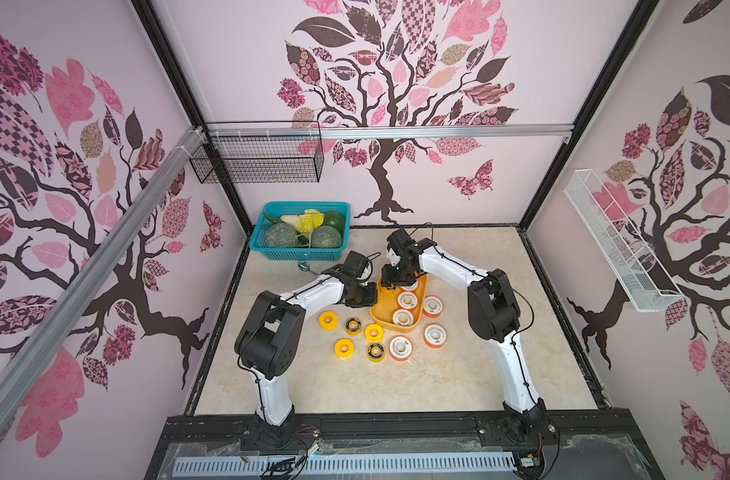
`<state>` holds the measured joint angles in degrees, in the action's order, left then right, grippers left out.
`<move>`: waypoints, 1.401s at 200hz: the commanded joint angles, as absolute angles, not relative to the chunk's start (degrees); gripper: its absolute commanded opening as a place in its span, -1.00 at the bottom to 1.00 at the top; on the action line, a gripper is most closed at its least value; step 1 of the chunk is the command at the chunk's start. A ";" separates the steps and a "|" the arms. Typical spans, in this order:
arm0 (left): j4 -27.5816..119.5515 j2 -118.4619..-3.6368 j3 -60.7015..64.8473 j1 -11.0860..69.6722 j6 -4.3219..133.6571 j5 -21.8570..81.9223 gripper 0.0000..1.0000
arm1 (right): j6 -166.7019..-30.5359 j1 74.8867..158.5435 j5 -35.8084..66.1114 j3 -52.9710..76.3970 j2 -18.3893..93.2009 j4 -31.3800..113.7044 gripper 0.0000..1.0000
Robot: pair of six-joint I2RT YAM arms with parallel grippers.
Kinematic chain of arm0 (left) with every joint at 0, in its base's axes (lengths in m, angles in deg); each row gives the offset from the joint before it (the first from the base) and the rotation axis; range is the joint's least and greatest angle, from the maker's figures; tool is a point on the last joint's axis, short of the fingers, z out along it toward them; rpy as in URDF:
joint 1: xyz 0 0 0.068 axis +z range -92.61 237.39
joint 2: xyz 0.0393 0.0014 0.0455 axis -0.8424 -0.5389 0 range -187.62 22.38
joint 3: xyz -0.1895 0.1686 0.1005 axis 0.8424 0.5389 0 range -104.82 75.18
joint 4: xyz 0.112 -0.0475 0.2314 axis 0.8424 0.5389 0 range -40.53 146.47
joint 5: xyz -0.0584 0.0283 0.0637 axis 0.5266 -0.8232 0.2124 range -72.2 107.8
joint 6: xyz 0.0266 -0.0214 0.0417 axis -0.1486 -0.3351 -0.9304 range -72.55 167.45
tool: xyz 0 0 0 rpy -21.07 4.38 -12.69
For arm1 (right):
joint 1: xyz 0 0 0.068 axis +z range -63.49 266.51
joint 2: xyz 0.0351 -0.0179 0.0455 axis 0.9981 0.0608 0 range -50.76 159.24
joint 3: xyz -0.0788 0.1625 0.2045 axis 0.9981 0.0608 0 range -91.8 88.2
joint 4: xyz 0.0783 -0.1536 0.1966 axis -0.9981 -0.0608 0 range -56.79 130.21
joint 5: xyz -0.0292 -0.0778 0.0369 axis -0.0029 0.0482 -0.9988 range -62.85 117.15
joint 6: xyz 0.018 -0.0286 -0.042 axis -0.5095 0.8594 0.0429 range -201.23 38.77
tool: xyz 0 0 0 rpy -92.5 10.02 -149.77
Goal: Put the sealing tape into the storage box
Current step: Place the sealing tape in the storage box.
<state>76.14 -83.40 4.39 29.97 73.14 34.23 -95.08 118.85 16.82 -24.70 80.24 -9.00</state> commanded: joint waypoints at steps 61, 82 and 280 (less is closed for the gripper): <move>77.08 -83.02 4.27 29.74 72.70 34.61 -0.67 | -94.82 119.04 21.94 -31.28 83.76 -10.40 0.14; 77.18 -83.00 4.25 29.71 72.67 34.55 -0.67 | -94.66 119.03 22.59 -32.45 84.74 -10.98 0.15; 77.13 -82.08 3.50 29.76 72.94 35.80 -0.52 | -93.62 118.64 22.64 -30.34 77.98 -9.52 0.46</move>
<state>76.43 -83.40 4.37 29.97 72.92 34.73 -94.05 118.83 23.84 -31.89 84.37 -11.08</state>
